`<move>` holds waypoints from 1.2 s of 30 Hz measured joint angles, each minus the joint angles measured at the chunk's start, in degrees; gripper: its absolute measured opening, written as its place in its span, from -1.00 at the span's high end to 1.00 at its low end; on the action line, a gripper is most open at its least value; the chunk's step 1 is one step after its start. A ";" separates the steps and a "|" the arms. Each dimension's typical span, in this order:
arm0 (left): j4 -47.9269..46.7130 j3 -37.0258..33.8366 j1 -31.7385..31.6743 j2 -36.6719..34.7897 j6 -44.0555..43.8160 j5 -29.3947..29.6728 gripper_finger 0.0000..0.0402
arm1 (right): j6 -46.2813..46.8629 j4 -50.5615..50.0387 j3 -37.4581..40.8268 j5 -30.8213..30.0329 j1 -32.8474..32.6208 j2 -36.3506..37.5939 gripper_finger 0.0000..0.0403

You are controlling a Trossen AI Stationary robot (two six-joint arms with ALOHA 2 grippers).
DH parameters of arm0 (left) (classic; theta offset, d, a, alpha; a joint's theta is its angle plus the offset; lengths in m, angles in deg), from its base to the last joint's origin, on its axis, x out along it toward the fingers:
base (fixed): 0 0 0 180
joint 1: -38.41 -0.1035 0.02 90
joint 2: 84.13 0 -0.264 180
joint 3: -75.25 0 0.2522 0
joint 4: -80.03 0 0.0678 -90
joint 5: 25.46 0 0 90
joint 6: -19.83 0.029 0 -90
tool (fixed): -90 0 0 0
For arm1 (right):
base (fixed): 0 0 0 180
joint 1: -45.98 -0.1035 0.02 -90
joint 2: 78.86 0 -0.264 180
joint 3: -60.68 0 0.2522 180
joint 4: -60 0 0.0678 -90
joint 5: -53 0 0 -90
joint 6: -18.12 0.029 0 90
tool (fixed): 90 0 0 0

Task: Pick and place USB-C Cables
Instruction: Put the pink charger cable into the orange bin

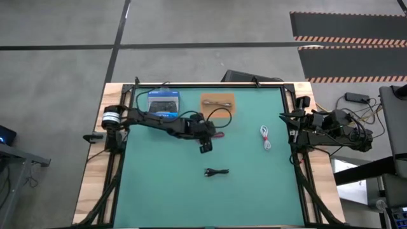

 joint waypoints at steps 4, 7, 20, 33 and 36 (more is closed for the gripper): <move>5.94 -3.80 -0.11 -0.03 -0.48 -1.09 0.43 | -0.04 0.00 0.00 0.00 0.00 0.00 0.87; 9.98 -6.11 -0.22 -0.03 -0.67 -1.65 0.43 | -0.04 0.00 0.00 0.00 -0.01 0.00 0.87; 23.48 -14.56 -0.22 0.03 -2.73 -2.03 0.43 | -0.07 -0.02 0.00 0.00 0.00 0.00 0.87; 29.26 -14.22 -0.13 4.55 -2.47 -1.27 0.43 | 0.31 -0.32 0.00 -0.01 -0.01 -0.28 0.87; 29.27 -14.22 -0.13 4.48 -2.32 -1.25 0.46 | 0.31 -0.33 0.00 -0.02 -0.02 -0.30 0.87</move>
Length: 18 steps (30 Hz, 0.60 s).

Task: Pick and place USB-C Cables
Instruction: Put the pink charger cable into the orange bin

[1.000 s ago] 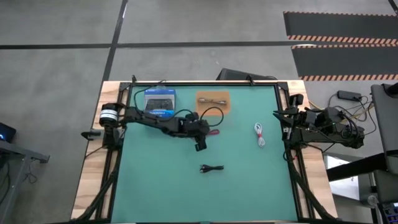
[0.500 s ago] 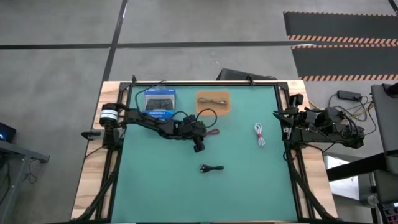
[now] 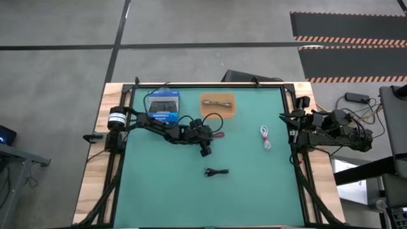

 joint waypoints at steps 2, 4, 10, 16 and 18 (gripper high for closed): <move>-0.04 0.00 0.02 0.00 0.13 0.00 0.52 | 0.00 0.00 0.00 0.02 0.02 0.00 0.87; -0.39 0.04 0.02 -0.02 0.12 -0.21 0.60 | 0.00 0.00 0.00 0.00 0.02 0.00 0.87; -0.64 0.04 0.04 -0.04 0.14 -0.49 0.92 | 0.02 -0.04 0.00 0.00 0.01 0.00 0.87; -0.90 0.12 0.10 -0.14 0.14 -0.49 0.94 | 0.04 -0.04 0.00 0.01 0.02 0.00 0.87; -1.46 0.15 0.13 -0.57 0.25 -0.43 0.94 | 0.04 -0.04 0.00 0.01 0.01 0.00 0.87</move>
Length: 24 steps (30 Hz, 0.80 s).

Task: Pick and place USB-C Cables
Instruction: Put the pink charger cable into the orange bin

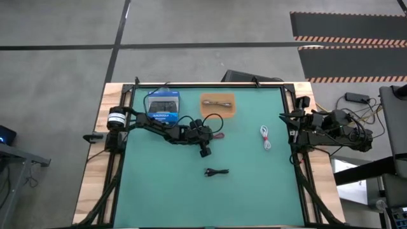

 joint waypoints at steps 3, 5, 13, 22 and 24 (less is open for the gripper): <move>-0.47 0.17 0.05 -0.46 0.68 0.08 0.94 | 0.01 -0.02 0.00 0.01 0.01 0.00 0.87; -0.47 0.28 0.15 -0.79 1.23 0.12 0.94 | 0.02 -0.02 0.00 0.01 0.01 0.00 0.87; 1.56 0.37 0.29 -1.10 1.45 0.15 0.94 | 0.02 -0.04 0.00 0.01 -0.01 0.00 0.87; 13.98 -0.02 0.38 -4.69 9.63 0.05 0.94 | 0.02 -0.06 0.00 0.01 0.01 0.00 0.87; 19.40 -0.20 0.37 -4.91 13.08 0.04 0.94 | 0.02 -0.04 0.00 0.01 0.00 0.00 0.87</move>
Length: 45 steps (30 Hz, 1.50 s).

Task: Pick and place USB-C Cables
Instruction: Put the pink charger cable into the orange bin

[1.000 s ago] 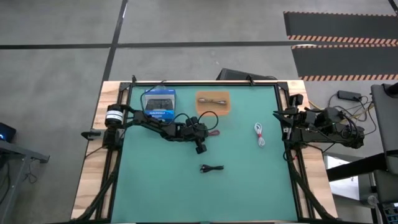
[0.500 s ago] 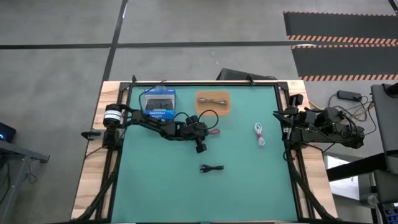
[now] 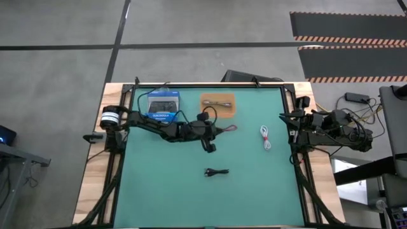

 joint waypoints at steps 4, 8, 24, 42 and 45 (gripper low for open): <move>10.70 0.00 -0.40 -0.03 6.42 -0.03 0.94 | 0.00 0.00 0.00 0.00 0.01 0.00 0.87; 16.65 0.00 -2.41 -0.03 10.40 -0.08 0.94 | 0.02 0.00 0.00 0.00 -0.01 0.00 0.87; -4.84 8.39 -18.08 -0.16 1.88 -7.07 0.94 | 0.02 0.07 0.00 0.02 0.01 0.00 0.87; -24.92 16.94 -20.87 0.23 -3.14 -11.30 0.93 | 0.44 0.07 0.00 0.00 -0.01 -0.02 0.87; -27.42 16.92 -20.82 0.30 -4.21 -11.53 0.94 | 0.44 0.09 0.00 0.00 0.00 -0.02 0.87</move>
